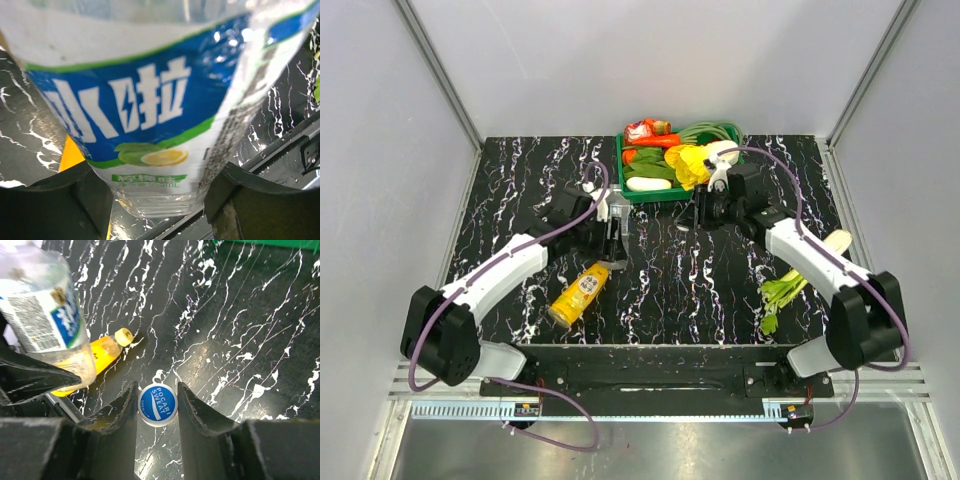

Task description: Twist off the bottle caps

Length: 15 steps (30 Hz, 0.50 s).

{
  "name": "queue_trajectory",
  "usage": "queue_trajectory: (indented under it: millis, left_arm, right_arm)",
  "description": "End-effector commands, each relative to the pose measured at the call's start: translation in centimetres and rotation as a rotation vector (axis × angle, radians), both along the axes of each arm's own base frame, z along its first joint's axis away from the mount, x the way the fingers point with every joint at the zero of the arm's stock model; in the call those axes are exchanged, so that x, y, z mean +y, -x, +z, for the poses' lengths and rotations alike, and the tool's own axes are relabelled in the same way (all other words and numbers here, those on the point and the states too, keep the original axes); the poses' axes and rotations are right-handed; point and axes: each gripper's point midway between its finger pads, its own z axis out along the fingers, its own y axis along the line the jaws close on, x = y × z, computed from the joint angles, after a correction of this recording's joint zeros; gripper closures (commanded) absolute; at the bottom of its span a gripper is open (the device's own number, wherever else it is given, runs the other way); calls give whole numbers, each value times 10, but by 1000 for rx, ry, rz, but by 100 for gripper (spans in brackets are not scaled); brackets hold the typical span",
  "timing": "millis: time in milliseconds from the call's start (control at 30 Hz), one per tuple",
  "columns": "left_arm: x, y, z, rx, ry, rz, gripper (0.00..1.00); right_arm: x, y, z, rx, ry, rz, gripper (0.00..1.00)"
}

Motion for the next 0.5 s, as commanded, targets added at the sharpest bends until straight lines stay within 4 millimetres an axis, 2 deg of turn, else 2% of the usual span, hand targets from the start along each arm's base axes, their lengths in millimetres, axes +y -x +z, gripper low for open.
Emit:
queue_trajectory:
  millis: [0,167,300,467]
  left_arm:
    - [6,-11,1,8,29,19,90]
    - [10,-13,-6,34,-9,20,90]
    - [13,-15,-15,60,-43,20,90]
    - [7,-13,-20,95,-32,-32,89]
  right_arm:
    - [6,-20,-19,16,-13,-40,100]
    - [16,-29,-53,80,-32,-42,100]
    - [27,-40,-72,96,-73,-38,100]
    - [22,-49,-101,123,-24,-89,100]
